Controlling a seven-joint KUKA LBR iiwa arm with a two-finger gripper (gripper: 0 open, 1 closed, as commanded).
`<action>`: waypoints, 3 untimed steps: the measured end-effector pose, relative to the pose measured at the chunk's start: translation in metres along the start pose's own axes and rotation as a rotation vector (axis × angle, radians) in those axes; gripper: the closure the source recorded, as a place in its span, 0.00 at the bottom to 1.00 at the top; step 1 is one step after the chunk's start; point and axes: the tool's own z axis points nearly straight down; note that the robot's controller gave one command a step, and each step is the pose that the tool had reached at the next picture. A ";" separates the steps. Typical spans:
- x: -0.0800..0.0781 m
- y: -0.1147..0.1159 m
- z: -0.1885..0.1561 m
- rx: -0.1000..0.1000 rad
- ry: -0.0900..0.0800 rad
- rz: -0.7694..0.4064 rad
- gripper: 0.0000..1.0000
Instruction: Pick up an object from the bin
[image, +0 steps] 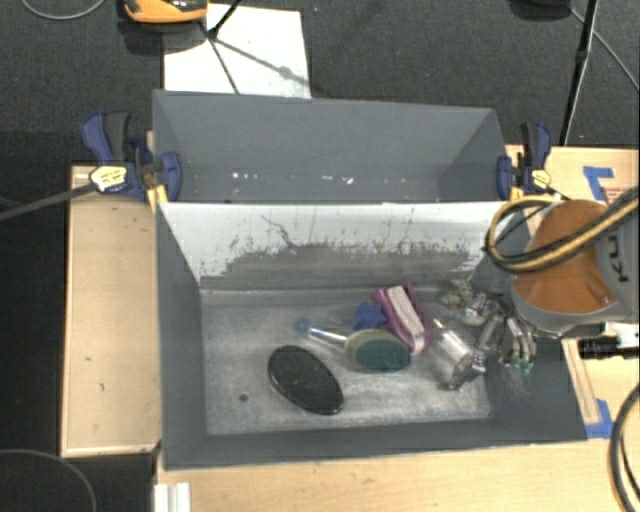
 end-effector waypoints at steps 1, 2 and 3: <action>-0.001 0.000 0.000 0.000 -0.002 -0.008 0.00; -0.002 0.000 -0.001 0.000 -0.005 -0.011 1.00; -0.004 0.000 -0.019 0.000 -0.001 -0.018 1.00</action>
Offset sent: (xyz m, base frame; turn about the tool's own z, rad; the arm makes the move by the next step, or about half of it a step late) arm 0.0000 0.0000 0.0000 0.0000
